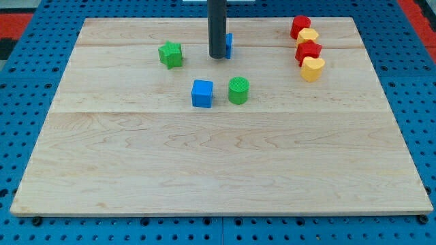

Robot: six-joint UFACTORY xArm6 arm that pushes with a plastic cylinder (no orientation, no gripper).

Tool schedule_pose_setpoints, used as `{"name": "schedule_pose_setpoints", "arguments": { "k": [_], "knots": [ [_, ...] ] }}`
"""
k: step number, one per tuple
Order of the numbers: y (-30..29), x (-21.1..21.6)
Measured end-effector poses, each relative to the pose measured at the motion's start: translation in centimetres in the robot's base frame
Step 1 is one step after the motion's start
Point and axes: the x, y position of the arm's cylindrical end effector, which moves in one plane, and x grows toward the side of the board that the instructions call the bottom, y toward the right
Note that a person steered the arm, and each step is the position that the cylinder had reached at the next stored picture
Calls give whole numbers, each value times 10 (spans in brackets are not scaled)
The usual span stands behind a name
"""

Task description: Place the blue triangle above the green circle

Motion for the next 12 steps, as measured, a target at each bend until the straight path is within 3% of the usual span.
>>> {"name": "schedule_pose_setpoints", "arguments": {
  "k": [3, 12],
  "knots": [
    [12, 1],
    [13, -55]
  ]
}}
